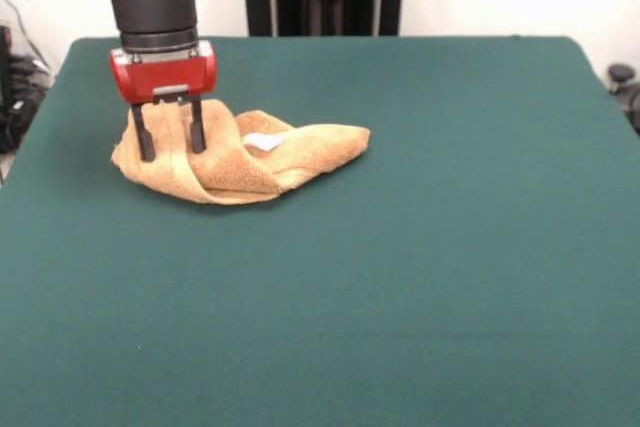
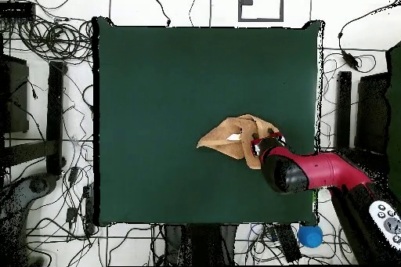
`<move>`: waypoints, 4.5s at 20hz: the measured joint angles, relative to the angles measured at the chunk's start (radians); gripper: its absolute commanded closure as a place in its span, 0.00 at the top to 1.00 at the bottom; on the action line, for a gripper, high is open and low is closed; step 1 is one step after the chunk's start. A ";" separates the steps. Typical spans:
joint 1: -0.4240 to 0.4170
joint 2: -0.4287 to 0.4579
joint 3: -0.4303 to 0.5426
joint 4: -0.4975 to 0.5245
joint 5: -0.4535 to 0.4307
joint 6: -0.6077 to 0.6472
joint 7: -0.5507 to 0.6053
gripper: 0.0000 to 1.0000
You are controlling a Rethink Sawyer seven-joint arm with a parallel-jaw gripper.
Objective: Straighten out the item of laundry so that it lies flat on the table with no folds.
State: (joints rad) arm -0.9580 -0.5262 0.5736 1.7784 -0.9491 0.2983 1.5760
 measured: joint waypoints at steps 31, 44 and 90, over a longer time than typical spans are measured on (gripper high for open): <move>-0.147 0.058 0.074 0.000 0.167 0.128 -0.029 1.00; -0.127 0.082 0.072 0.038 0.266 0.128 -0.029 1.00; 0.038 0.092 -0.088 0.253 0.457 -0.236 -0.029 0.00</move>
State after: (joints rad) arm -0.9198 -0.4341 0.4854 2.0319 -0.4922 0.0625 1.5471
